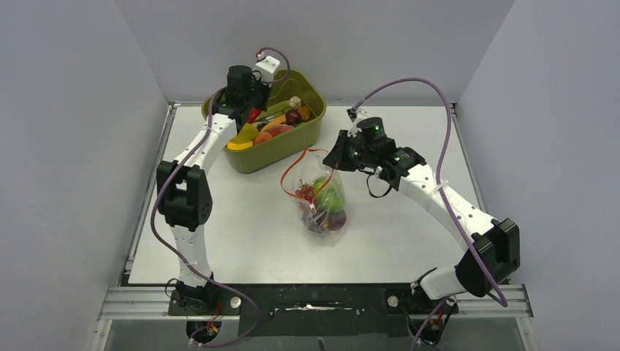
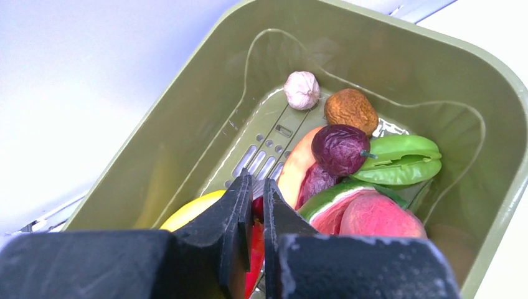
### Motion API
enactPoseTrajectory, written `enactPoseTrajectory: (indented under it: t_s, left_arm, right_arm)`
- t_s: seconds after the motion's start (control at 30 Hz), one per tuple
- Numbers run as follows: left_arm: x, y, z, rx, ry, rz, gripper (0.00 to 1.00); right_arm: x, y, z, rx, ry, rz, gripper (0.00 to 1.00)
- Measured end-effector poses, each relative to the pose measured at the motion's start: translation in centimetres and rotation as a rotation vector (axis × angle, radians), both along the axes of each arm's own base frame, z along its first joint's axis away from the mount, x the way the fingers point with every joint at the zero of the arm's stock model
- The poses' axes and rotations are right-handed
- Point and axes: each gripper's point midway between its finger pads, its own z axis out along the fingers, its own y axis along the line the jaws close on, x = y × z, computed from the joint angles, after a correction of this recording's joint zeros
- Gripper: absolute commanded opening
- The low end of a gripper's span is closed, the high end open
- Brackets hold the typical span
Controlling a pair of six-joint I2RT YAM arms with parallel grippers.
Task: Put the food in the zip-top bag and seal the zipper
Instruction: Pick up the fake vegetable from the bin.
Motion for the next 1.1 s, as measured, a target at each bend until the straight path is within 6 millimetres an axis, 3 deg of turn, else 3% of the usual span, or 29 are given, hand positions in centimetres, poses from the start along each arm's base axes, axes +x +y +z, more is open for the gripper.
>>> enactPoseTrajectory:
  t_s: [0.17, 0.5, 0.8, 1.1]
  left_arm:
    - [-0.9, 0.2, 1.8, -0.076, -0.073, 0.028, 0.00]
    - [-2.6, 1.6, 7.4, -0.242, -0.290, 0.122, 0.00]
    - [-4.6, 2.6, 11.7, -0.349, -0.378, 0.158, 0.00]
    - [-7.5, 4.1, 13.1, -0.430, -0.427, 0.210, 0.00]
  right_arm:
    - [-0.2, -0.1, 0.1, 0.017, -0.002, -0.010, 0.00]
    - [-0.3, -0.1, 0.8, 0.042, -0.008, -0.022, 0.00]
    - [-0.9, -0.4, 0.8, 0.055, -0.004, -0.038, 0.00]
    - [-1.4, 0.3, 0.6, 0.058, 0.003, -0.041, 0.00]
